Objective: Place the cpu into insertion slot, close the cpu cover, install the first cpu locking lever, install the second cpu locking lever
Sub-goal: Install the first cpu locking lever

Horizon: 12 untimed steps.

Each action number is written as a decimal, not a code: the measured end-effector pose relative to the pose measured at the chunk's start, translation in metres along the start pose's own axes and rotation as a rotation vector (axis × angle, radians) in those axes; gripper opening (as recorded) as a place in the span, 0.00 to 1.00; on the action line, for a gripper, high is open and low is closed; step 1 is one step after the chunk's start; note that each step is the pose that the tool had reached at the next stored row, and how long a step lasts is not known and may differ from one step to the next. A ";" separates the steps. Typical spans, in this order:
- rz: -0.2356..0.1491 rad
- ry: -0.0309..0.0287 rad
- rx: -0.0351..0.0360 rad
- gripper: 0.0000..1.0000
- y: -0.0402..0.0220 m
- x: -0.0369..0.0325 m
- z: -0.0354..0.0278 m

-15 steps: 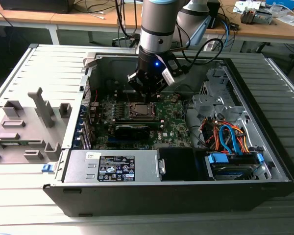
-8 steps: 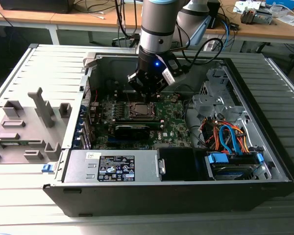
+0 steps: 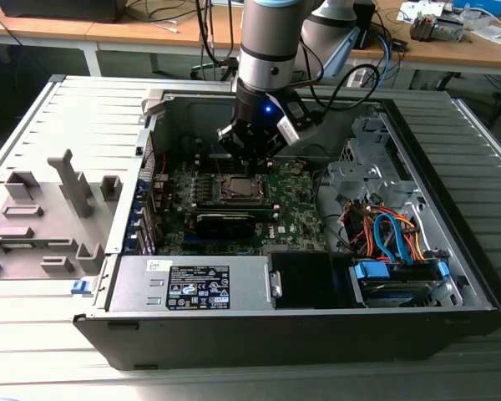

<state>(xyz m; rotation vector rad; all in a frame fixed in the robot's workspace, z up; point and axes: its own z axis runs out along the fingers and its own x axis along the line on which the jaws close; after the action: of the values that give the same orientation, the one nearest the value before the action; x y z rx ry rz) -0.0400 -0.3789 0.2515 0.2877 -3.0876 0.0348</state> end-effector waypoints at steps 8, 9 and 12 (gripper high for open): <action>-0.016 -0.0003 0.0006 0.11 0.0000 0.0000 0.0001; -0.017 -0.0004 0.0007 0.11 0.0000 0.0000 0.0001; -0.022 -0.0005 0.0009 0.11 0.0000 0.0000 0.0001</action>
<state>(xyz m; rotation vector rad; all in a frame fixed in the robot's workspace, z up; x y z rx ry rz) -0.0400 -0.3789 0.2514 0.3215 -3.0846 0.0354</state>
